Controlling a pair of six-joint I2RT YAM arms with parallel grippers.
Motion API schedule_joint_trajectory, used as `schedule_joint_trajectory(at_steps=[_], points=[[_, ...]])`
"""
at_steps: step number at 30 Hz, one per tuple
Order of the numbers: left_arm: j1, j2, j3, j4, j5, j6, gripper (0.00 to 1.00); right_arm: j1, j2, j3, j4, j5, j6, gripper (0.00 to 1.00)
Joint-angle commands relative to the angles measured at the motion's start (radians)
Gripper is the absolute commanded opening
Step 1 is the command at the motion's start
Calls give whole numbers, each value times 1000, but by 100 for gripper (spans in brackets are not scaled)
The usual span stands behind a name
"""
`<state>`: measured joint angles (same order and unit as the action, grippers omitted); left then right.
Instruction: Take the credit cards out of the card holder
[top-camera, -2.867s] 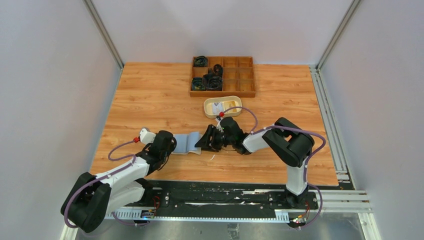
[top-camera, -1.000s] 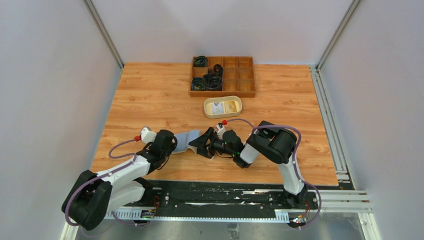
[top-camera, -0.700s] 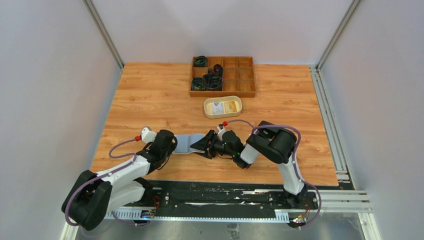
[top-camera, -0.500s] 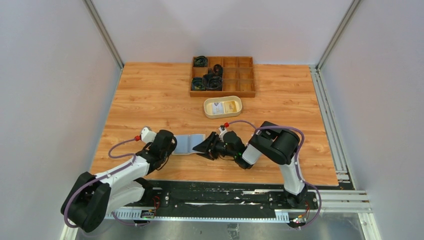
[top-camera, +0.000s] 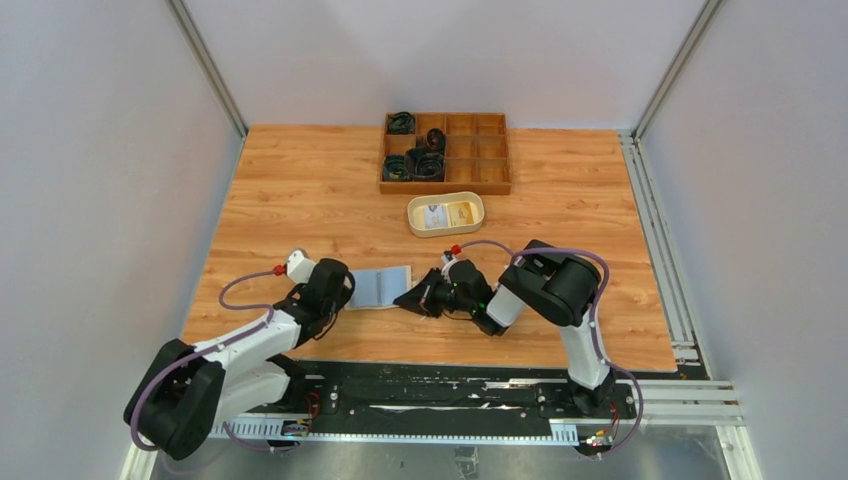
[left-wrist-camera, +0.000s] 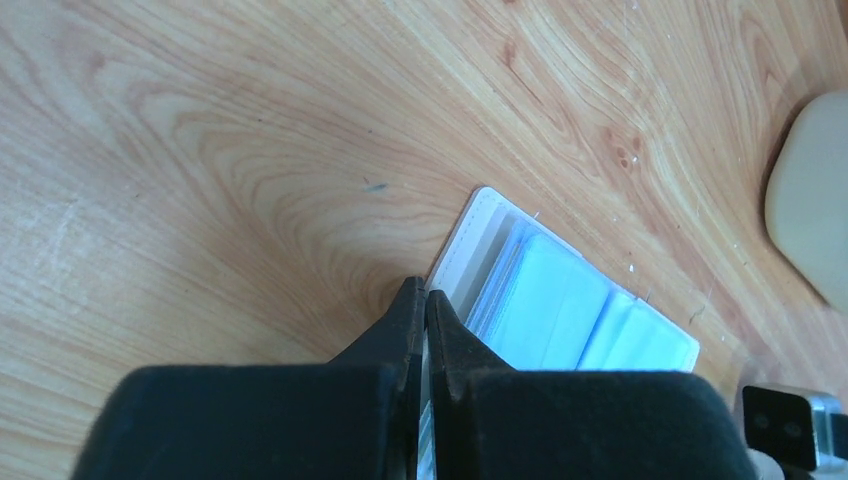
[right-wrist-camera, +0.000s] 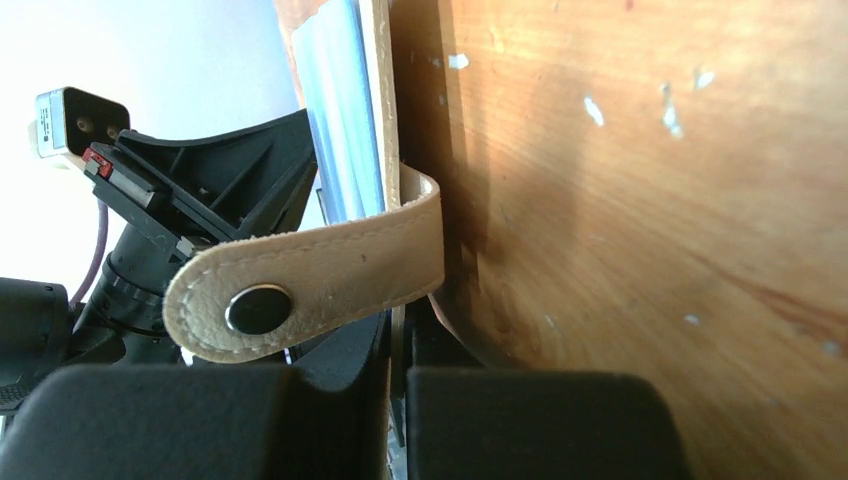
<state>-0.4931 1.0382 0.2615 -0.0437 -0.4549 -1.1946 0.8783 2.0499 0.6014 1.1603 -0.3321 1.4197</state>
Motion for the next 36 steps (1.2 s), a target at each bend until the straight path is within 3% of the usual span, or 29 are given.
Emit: schedule_joint_trajectory(at_steps=[1, 6, 9, 24, 36], points=[[-2, 51, 18, 16, 83, 70, 5, -64, 73, -65, -207, 56, -108, 0], [-1, 65, -7, 88, 183, 69, 39, -106, 55, -121, -141, 65, -103, 0], [1, 87, -21, 127, 245, 55, 49, -125, 61, -147, -97, 61, -93, 0], [9, 42, -190, 393, 351, -74, 46, -155, 151, -180, 131, 1, -46, 0], [18, 239, -240, 851, 525, -141, 37, -157, 167, -184, 186, -14, -40, 0]])
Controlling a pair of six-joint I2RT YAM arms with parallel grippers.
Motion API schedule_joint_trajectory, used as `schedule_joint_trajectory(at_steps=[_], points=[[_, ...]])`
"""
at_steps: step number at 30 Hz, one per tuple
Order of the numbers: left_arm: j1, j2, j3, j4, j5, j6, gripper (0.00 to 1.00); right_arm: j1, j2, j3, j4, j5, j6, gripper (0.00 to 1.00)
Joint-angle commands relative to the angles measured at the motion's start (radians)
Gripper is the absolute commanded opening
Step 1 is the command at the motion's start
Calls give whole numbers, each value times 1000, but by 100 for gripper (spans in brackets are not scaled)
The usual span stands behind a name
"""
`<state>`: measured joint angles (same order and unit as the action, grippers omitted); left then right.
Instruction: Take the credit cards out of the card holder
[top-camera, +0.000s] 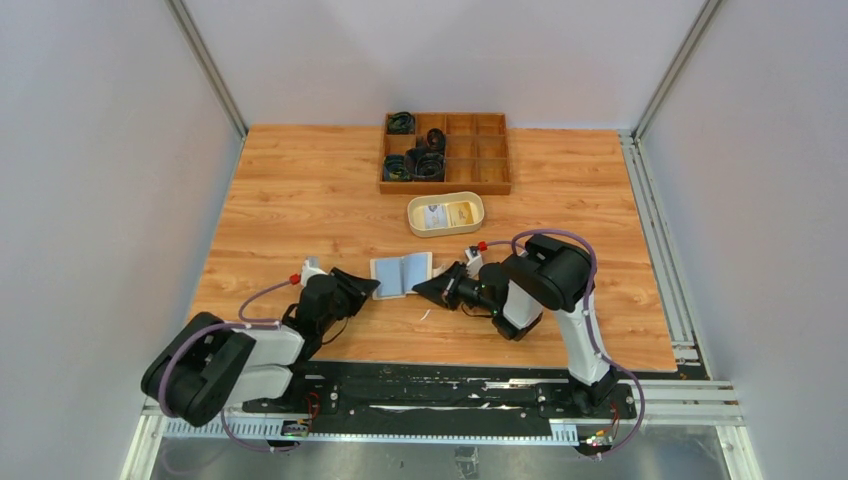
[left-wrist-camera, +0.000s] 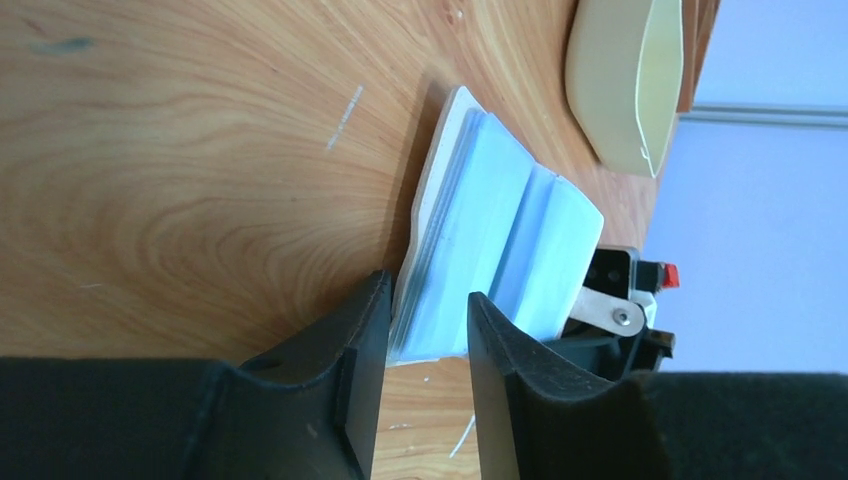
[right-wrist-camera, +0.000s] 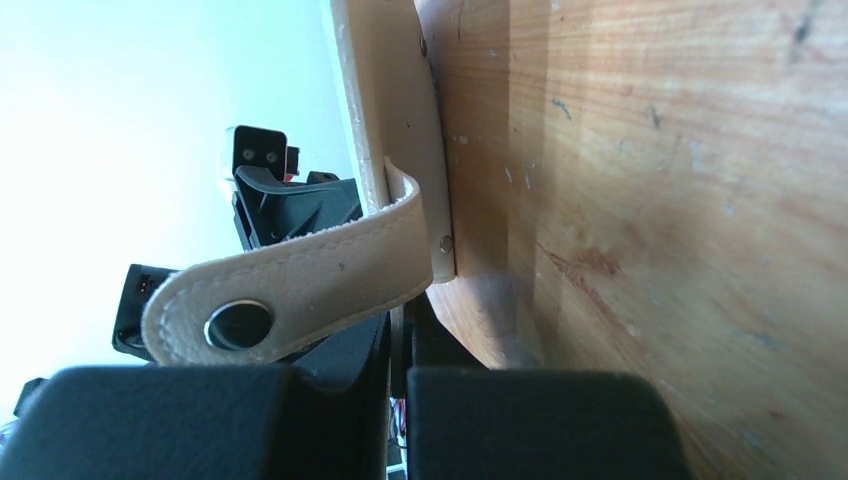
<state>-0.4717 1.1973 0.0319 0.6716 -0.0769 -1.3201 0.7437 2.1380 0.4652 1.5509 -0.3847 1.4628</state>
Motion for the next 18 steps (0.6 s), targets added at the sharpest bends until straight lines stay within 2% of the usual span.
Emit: schedule_joint_trajectory(at_steps=[1, 10, 15, 18], points=[[-4, 103, -5, 175, 165, -13, 36, -23, 80, -48, -202, 38, -82, 0], [6, 367, -9, 593, 282, -62, 20, -51, 102, -92, -168, 47, -64, 0], [10, 534, -22, 854, 309, -93, 18, -88, 137, -140, -95, 39, -57, 0], [11, 596, -19, 885, 321, -95, 16, -113, 162, -168, -47, 30, -54, 0]])
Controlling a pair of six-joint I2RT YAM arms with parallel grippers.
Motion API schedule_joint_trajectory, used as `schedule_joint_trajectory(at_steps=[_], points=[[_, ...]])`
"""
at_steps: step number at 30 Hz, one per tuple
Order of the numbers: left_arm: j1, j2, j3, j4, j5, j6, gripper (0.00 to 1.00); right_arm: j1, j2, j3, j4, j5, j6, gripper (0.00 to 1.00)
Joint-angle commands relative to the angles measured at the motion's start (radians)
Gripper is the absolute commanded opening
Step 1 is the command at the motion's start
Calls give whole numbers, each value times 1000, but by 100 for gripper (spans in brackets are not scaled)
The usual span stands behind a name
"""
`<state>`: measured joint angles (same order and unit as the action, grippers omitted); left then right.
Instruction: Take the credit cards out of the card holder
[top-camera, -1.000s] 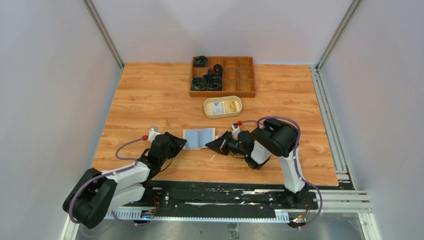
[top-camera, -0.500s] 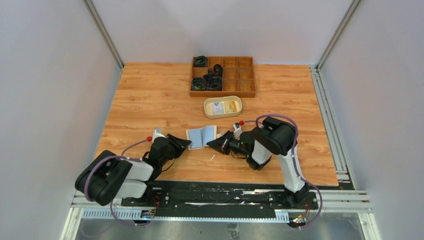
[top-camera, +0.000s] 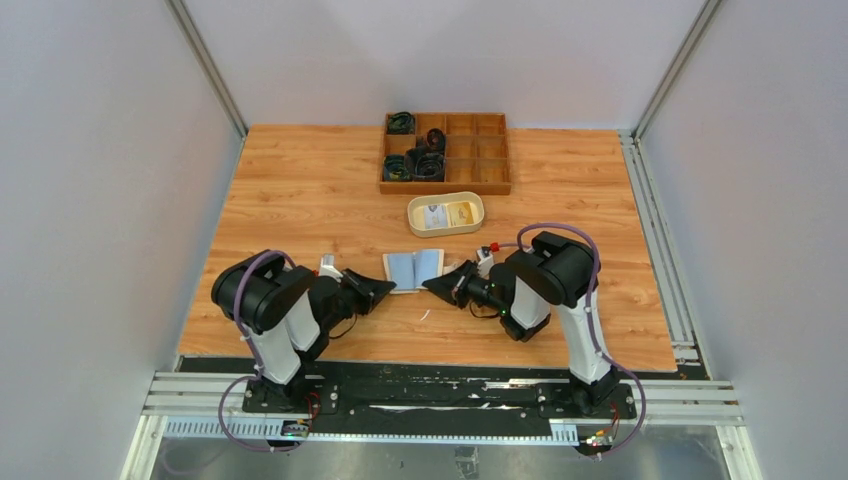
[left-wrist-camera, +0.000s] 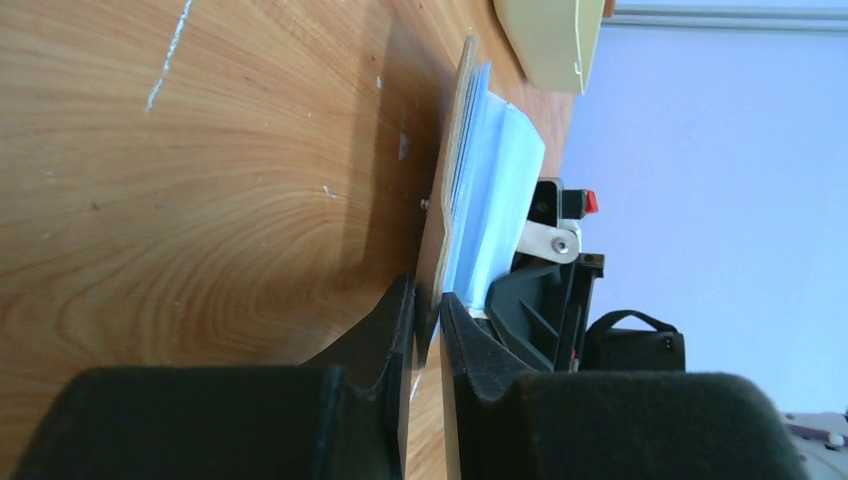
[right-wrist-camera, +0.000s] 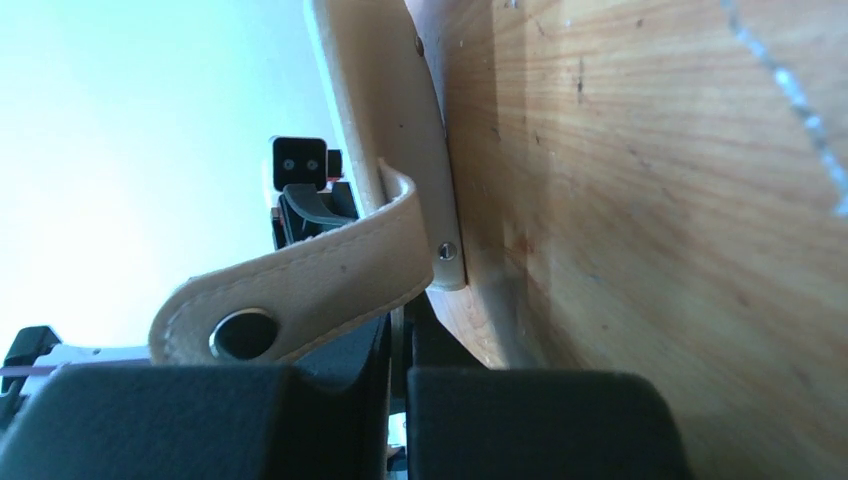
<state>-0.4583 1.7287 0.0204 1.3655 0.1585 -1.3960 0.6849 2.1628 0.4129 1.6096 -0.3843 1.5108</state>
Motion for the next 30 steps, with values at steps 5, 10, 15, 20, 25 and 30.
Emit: schedule_joint_trajectory(at_steps=[5, 10, 15, 20, 25, 30], points=[[0, 59, -5, 189, 83, 14, 8, -88, 166, -150, -59, 18, -109, 0], [0, 65, 5, 190, 94, 28, 0, -115, 166, -171, -50, 11, -123, 0], [0, 66, 12, 188, 114, 59, 0, -146, 161, -190, -50, 1, -139, 0], [0, 93, 43, 188, 165, 91, 0, -177, 159, -207, -55, -7, -153, 0], [0, 111, 68, 190, 205, 116, 0, -211, 159, -226, -54, -11, -169, 0], [0, 104, 68, 190, 202, 124, 17, -224, 163, -230, -53, -19, -179, 0]])
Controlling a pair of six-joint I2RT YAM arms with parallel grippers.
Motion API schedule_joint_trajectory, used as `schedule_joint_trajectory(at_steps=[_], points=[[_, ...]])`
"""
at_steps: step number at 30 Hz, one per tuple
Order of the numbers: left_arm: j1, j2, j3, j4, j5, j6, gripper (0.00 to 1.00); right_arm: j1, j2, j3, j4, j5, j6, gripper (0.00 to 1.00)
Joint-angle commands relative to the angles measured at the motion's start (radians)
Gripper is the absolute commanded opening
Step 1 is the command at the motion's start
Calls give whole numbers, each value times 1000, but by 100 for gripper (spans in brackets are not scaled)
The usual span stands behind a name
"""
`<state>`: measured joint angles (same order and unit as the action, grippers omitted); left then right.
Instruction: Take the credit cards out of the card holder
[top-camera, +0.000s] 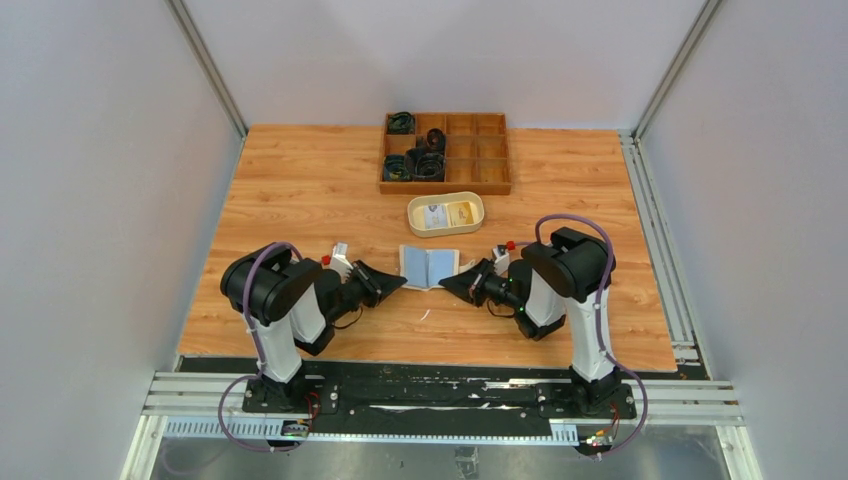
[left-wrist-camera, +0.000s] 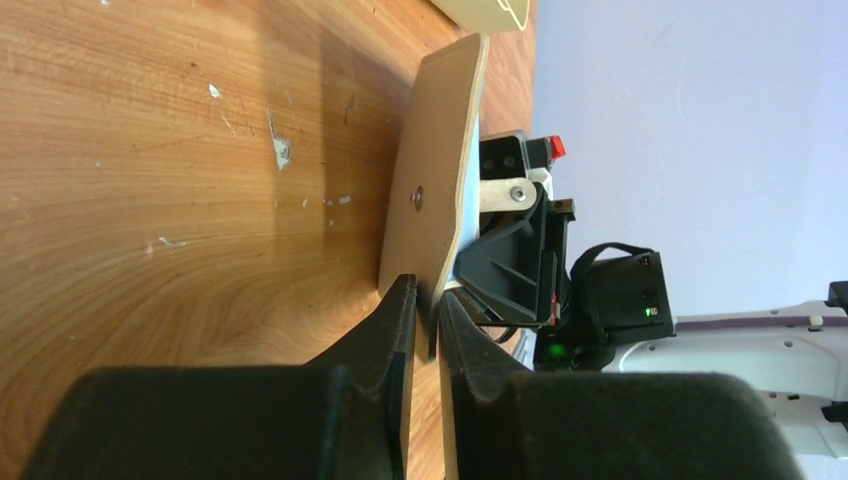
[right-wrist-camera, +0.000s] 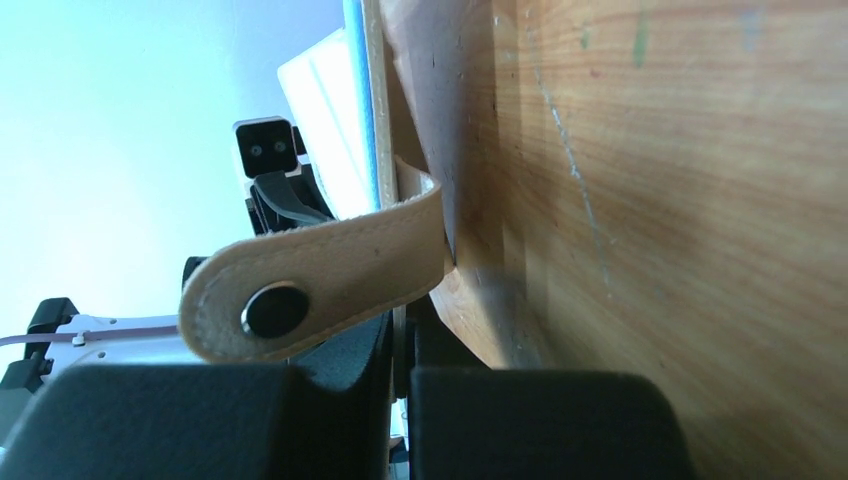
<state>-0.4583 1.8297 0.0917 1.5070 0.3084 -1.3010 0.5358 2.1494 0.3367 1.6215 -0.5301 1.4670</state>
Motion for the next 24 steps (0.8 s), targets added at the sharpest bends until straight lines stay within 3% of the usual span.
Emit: schedule_joint_trajectory(at_steps=[1, 10, 17, 24], points=[[0, 2, -4, 48, 55, 30, 19, -77, 178, -153, -65, 127, -137, 0], [0, 54, -8, 47, 133, 80, 34, -82, 187, -154, -56, 122, -140, 0], [1, 165, 53, 48, 97, 121, 32, -84, 190, -151, -54, 116, -140, 0], [27, 105, 27, 49, 66, 160, 31, -89, 196, -156, -49, 113, -147, 0]])
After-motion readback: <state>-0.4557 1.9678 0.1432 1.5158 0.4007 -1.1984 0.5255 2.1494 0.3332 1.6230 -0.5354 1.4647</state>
